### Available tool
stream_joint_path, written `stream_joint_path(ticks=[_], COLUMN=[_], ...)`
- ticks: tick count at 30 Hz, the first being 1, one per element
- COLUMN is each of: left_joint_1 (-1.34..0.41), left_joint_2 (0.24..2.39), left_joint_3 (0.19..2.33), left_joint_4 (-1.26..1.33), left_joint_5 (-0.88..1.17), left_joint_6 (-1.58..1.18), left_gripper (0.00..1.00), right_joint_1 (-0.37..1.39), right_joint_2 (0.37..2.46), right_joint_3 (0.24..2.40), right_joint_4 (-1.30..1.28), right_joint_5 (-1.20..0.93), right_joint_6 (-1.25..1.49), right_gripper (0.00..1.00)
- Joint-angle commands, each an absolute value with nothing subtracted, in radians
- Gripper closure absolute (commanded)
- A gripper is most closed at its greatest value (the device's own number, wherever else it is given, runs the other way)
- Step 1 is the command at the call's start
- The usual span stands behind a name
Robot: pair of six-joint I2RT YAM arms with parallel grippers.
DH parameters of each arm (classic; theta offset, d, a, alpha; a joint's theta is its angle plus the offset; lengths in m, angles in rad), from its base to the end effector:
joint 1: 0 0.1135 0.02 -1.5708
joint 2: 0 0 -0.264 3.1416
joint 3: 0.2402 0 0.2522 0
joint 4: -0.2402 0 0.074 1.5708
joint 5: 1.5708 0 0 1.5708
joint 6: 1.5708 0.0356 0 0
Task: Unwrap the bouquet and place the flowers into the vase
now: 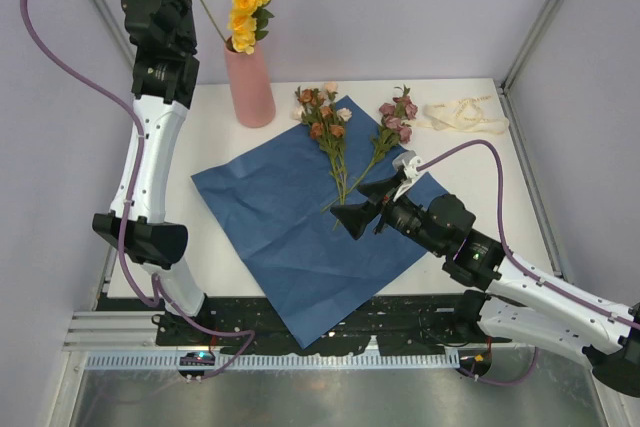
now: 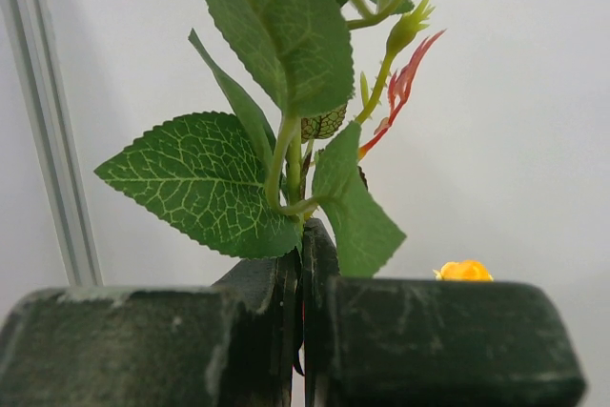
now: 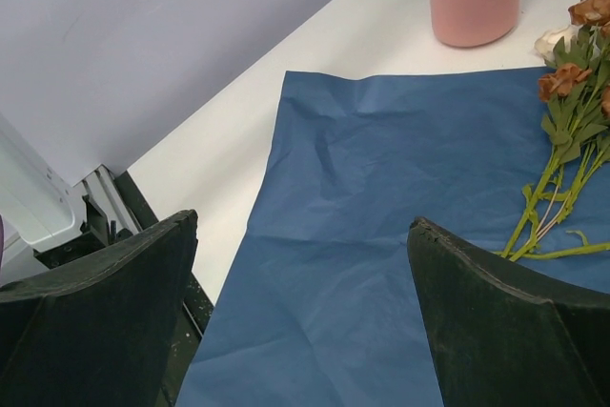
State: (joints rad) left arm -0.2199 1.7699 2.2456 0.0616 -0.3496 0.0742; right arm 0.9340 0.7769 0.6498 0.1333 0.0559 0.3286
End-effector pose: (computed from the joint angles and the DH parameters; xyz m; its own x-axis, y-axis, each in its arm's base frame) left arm 0.3489 -0.0655 0.5928 0.4920 -0.0386 -0.8697 -0.1190 0.9867 -0.1111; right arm 0.1157 0.1531 0.3277 -0.2449 0.2108 -0.9464 -0.7295 0.6028 0.3230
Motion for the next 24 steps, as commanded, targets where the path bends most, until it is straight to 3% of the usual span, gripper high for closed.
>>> stream_joint_path(ticks=[1,14,16,19,24], left_joint_1=[-0.206,-0.178,-0.181,-0.178,-0.179], left_joint_2=[1.761,1.897,1.893,1.878,1.813], left_joint_3=[2.238,2.152,2.126,2.079,2.019], left_joint_4=[0.114,0.034,0.020,0.032,0.012], left_joint_5=[-0.319,-0.238,-0.198,-0.195,-0.141], left_joint_6=[0.025,0.006,0.006,0.006,0.006], left_gripper=[1.00,1.00,0.90,0.64,0.31], right_joint_1=[0.937,0.936,0.936,0.936,0.937], right_joint_2=[0.798,0.834,0.838,0.844,0.861], right_joint_3=[0.709,0.716,0.718,0.721,0.739], right_joint_4=[0.178,0.170,0.167,0.164,0.137], right_joint_5=[0.064,0.052,0.052,0.060,0.071], right_joint_6=[0.308,0.325,0.324,0.324,0.356], right_gripper=[0.05,0.05,0.05,0.04,0.04])
